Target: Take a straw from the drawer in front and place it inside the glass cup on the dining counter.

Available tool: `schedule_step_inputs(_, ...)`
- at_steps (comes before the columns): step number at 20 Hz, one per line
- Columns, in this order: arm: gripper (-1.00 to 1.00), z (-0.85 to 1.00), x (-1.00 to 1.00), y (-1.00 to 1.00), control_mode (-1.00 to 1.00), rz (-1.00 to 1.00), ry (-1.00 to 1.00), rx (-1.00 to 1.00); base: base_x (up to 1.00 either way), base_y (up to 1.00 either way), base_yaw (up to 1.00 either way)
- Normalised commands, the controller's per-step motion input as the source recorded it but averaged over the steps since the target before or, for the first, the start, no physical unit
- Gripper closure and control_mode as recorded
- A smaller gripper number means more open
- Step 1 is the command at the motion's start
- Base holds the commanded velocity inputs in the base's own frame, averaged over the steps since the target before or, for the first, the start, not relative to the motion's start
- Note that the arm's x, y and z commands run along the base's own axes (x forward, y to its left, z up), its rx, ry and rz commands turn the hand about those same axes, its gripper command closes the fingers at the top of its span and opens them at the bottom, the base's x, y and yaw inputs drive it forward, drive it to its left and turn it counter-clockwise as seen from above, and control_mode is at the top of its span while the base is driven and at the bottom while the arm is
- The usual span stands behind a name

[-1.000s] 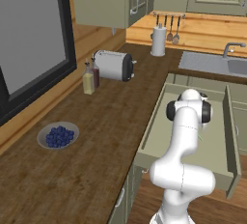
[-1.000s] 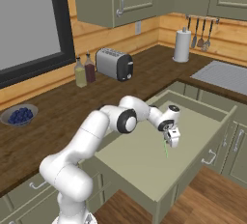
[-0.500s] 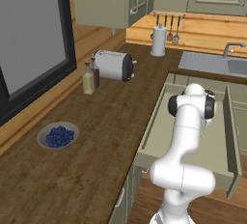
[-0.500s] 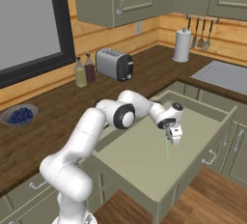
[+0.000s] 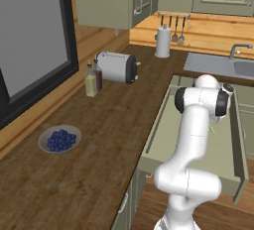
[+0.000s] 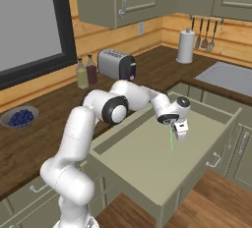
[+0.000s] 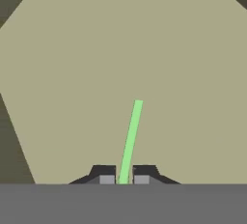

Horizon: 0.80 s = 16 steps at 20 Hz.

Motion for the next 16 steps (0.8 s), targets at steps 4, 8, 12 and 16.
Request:
schedule_step_inputs(4, 1.0, 0.98, -0.23, 0.01, -1.0, -0.05, -0.08, 0.0, 0.0, 0.0, 0.0)
schedule_step_inputs(8, 1.0, 1.0, -0.17, 0.14, -1.0, -0.02, -0.09, 0.0, 0.0, 0.0, 0.0)
schedule_step_inputs(12, 1.0, 0.84, -0.18, 0.18, -1.0, 0.0, -0.08, 0.0, 0.0, 0.0, 0.0)
schedule_step_inputs(16, 1.0, 0.56, -0.24, 0.33, -1.0, 0.0, -0.14, 0.0, 0.0, 0.0, 0.0)
